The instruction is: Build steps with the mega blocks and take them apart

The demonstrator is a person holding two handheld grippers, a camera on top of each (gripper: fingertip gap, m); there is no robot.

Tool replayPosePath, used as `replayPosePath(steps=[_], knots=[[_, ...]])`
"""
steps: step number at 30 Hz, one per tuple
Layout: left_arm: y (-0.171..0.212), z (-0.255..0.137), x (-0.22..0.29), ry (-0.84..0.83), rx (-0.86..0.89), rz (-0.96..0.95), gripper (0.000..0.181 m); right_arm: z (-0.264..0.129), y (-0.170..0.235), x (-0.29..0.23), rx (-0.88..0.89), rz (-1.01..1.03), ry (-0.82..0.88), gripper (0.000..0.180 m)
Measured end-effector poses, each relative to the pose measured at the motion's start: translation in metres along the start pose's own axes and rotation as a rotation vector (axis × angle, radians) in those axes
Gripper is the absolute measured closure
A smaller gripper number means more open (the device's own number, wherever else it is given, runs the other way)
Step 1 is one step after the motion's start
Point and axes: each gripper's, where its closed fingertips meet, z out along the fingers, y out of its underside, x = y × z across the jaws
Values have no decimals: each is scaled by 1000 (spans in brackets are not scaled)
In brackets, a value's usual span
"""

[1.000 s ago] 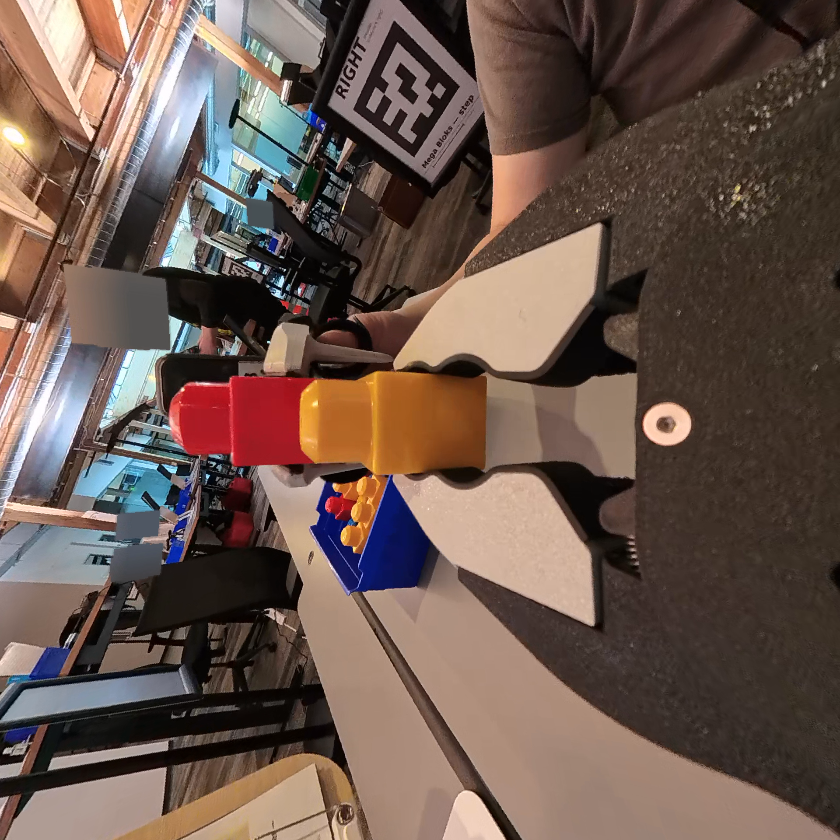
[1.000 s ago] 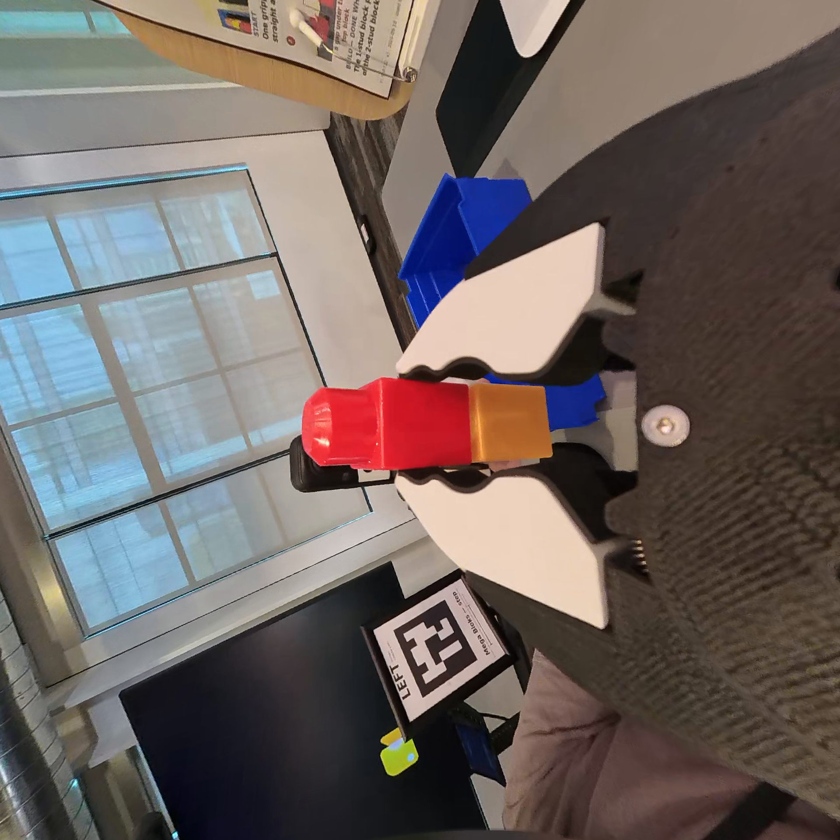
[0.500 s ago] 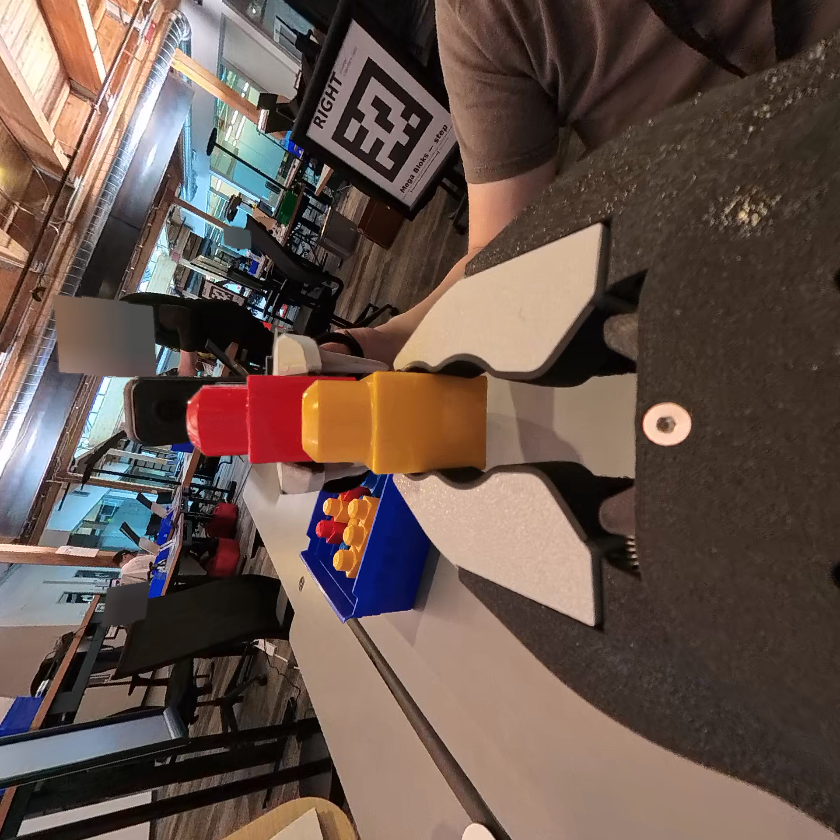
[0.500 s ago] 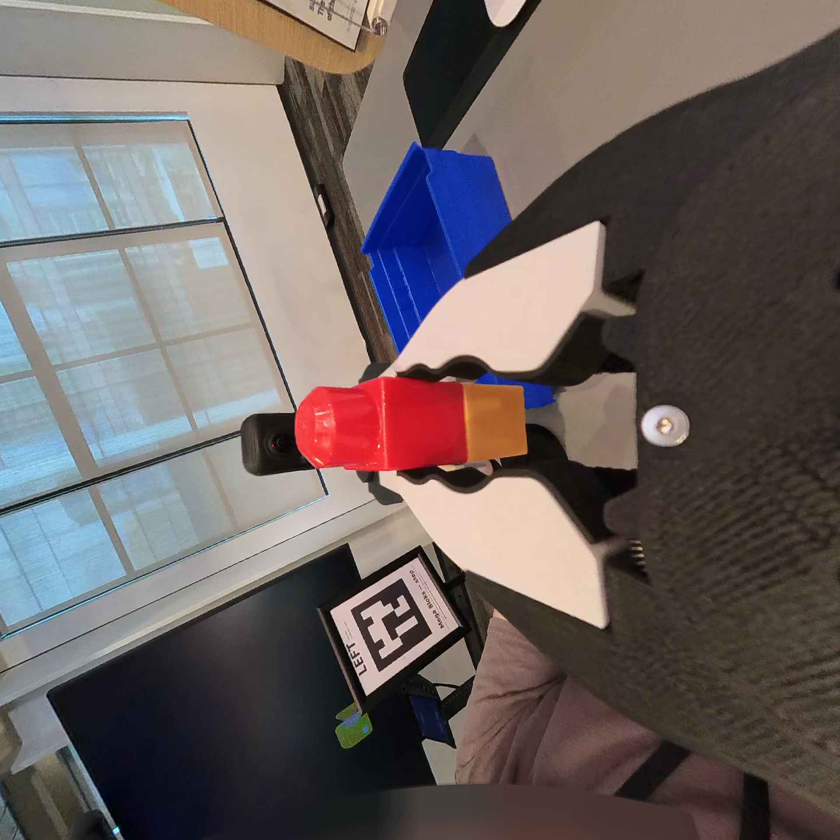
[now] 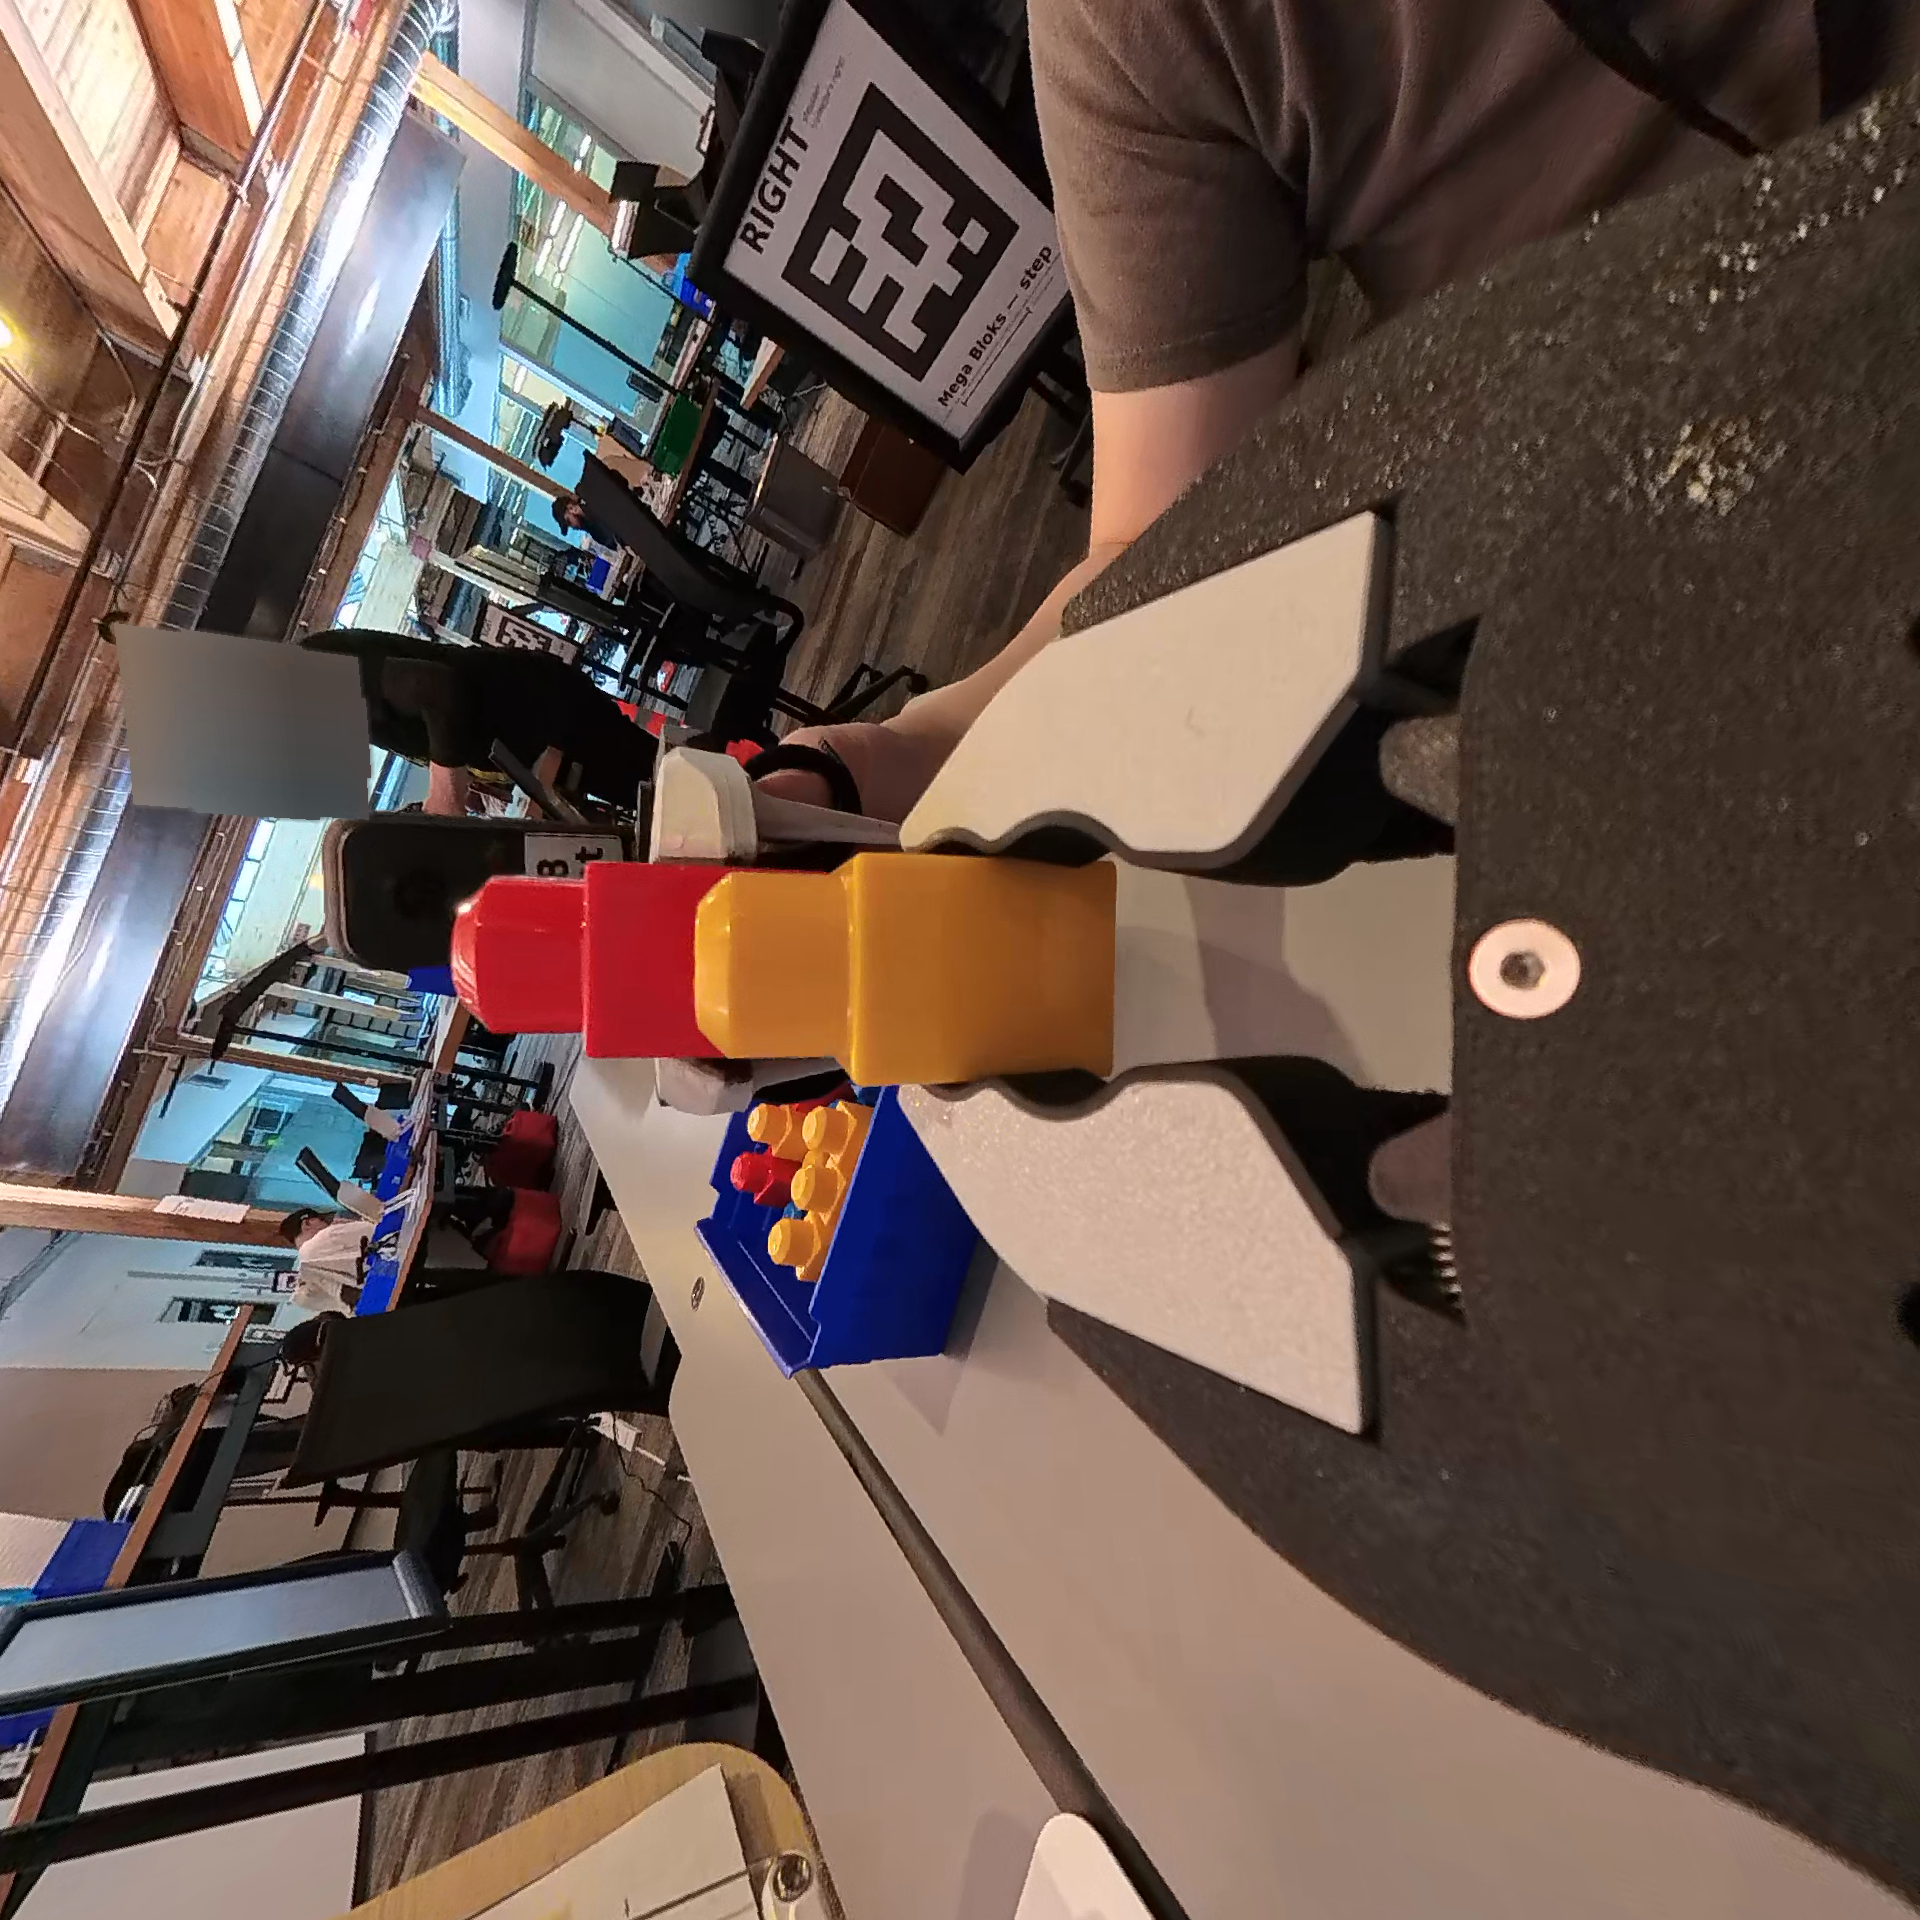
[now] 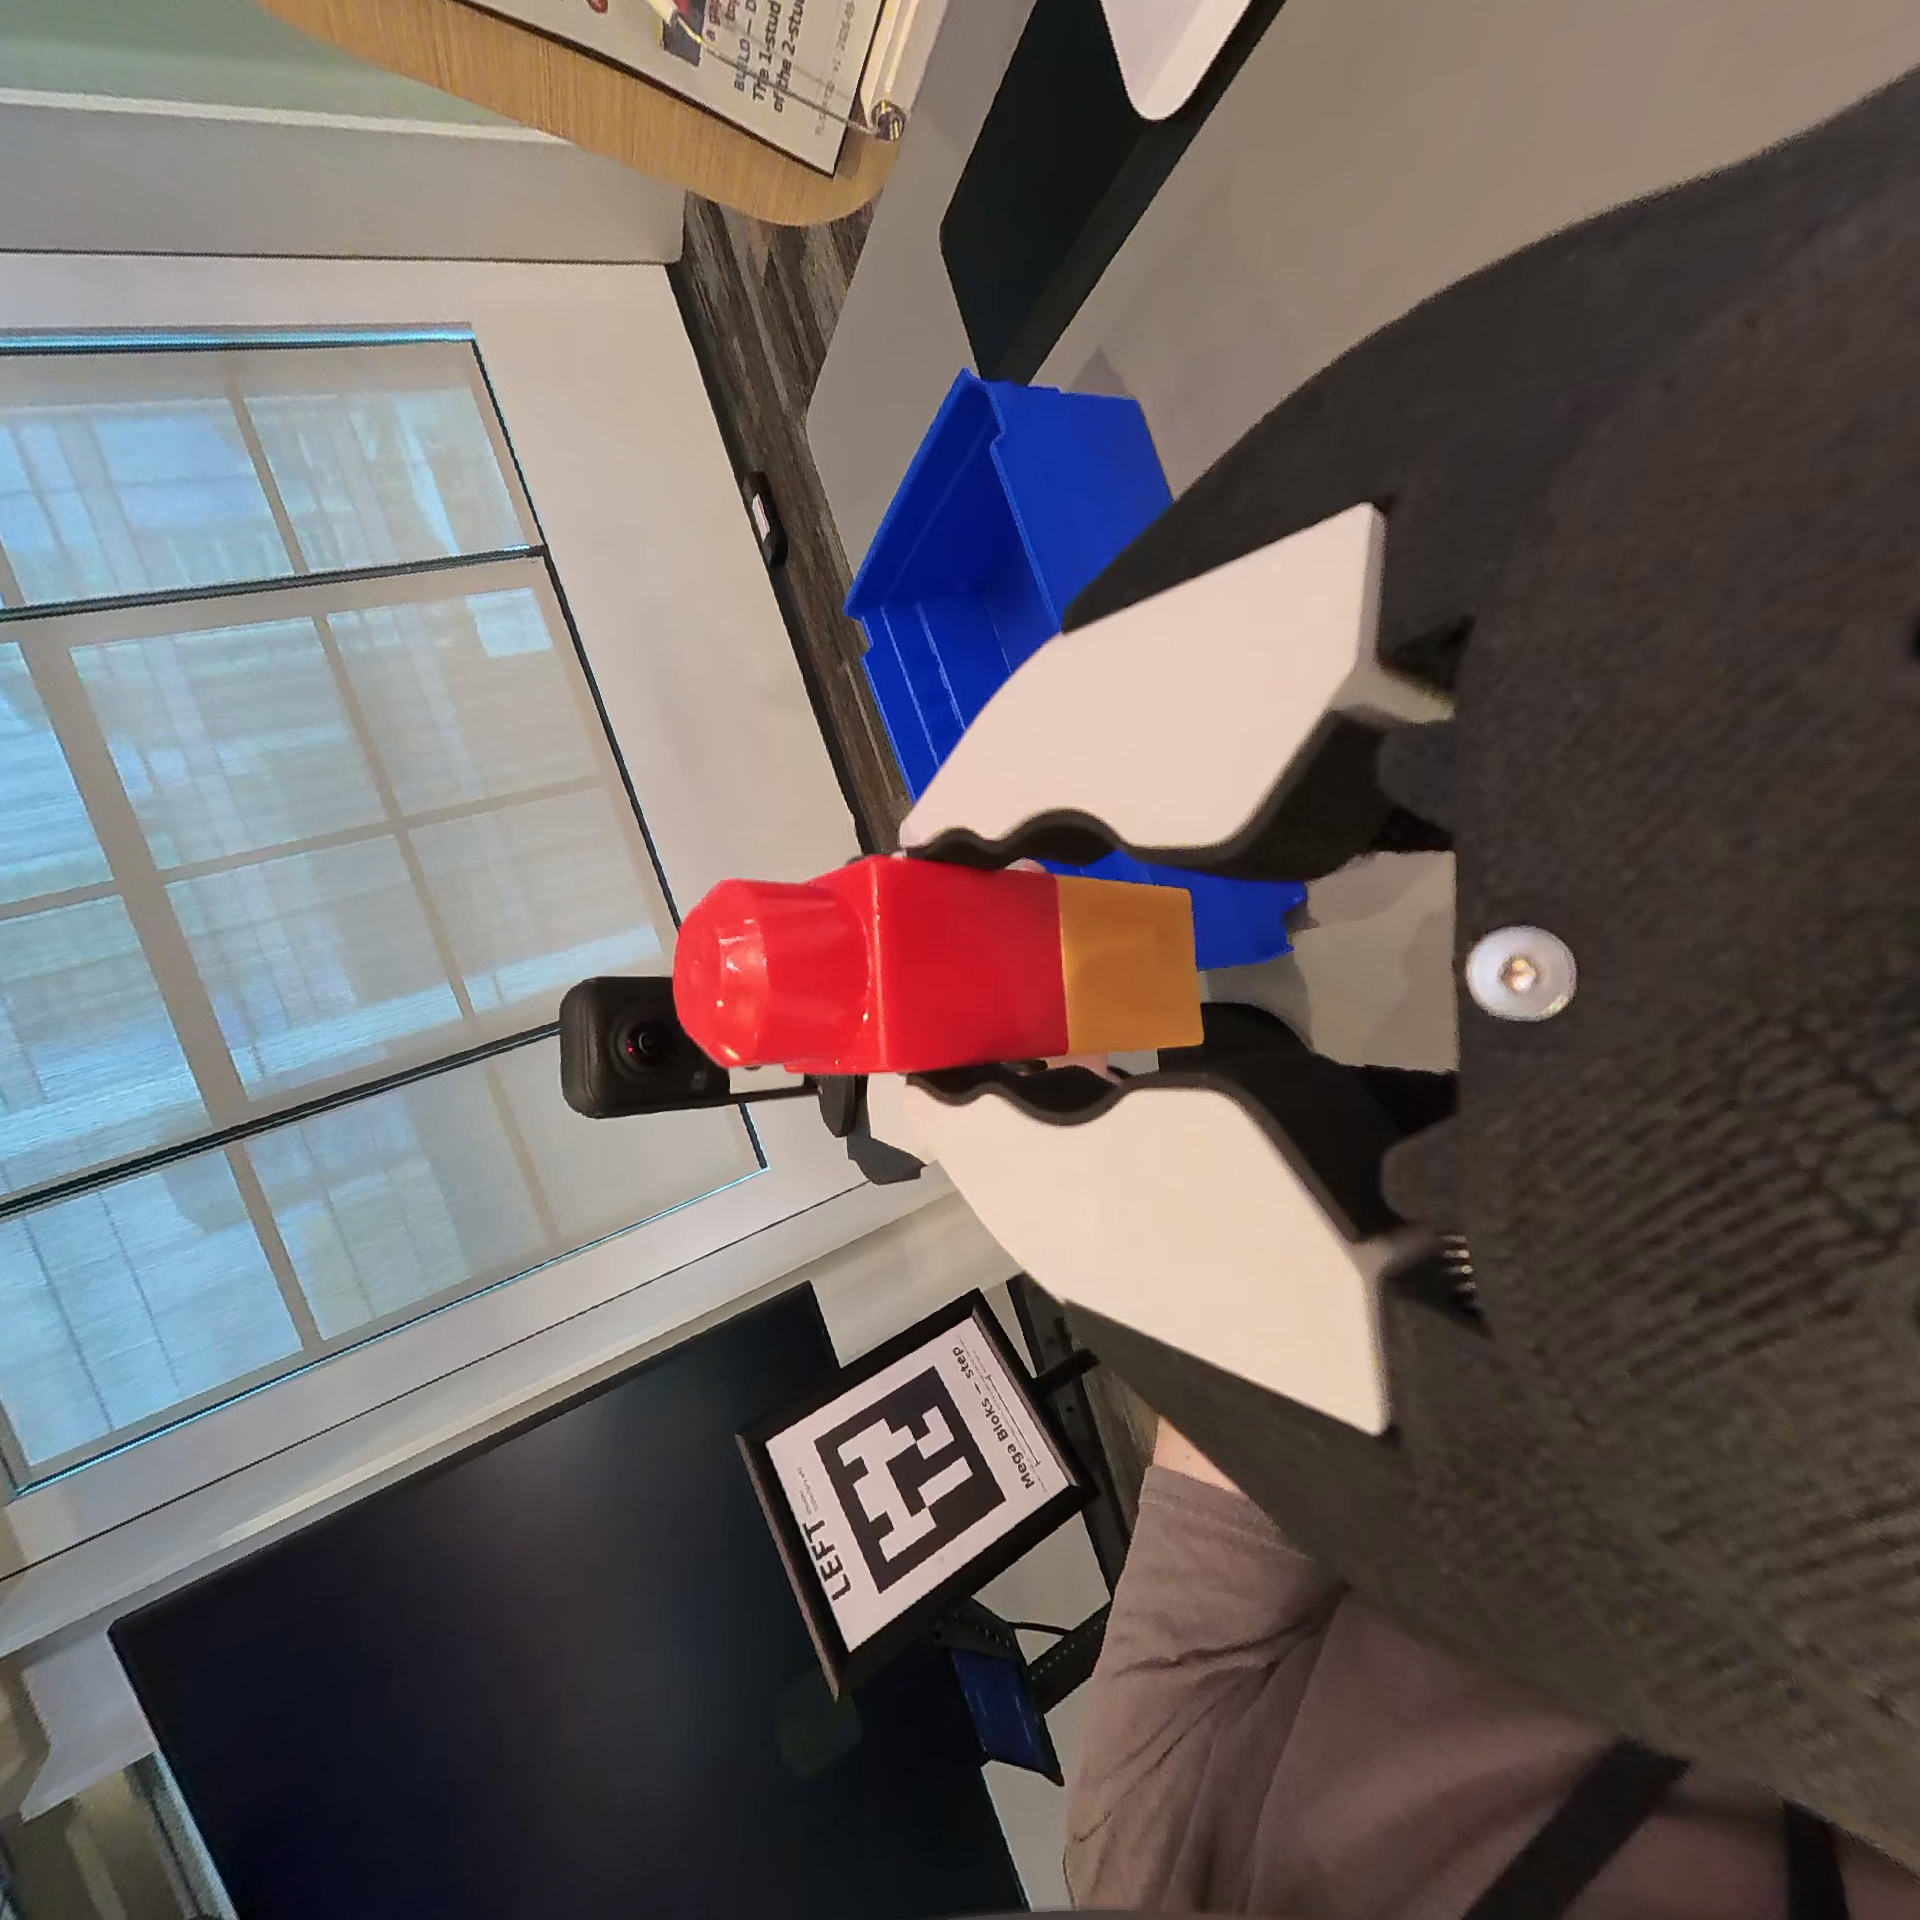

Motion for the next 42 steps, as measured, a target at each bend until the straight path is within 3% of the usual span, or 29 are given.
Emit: replayPosePath(steps=[13,15,16,21,25,27,28,29,30,31,32,36,42], knots=[[1,1,5,30,-23,10,144,-1,2,-2,-71,-20,24,143],[3,3,9,52,-37,12,144,-10,-5,-3,-108,-69,81,115],[7,4,10,52,-58,17,144,-16,-11,-8,-111,-109,99,114],[16,9,13,48,-125,78,144,-32,-18,-11,-285,-245,234,116],[19,10,24,91,-149,93,144,-28,-3,-21,-517,-222,186,117],[18,11,31,120,-149,91,144,-28,12,-28,-627,-200,126,127],[19,11,32,119,-154,90,144,-30,17,-31,-665,-199,107,143],[17,12,32,117,-142,91,144,-32,18,-31,-675,-205,110,143],[14,13,34,121,-117,82,141,-34,18,-33,-677,-214,112,143],[12,14,35,118,-97,69,122,-38,19,-35,-684,-229,115,143],[12,15,36,116,-97,68,112,-44,18,-36,-697,-253,128,143],[17,10,30,65,-149,125,111,-101,9,-30,-793,-356,245,143],[12,1,31,66,-154,136,115,-257,2,13,-970,-352,545,143]])
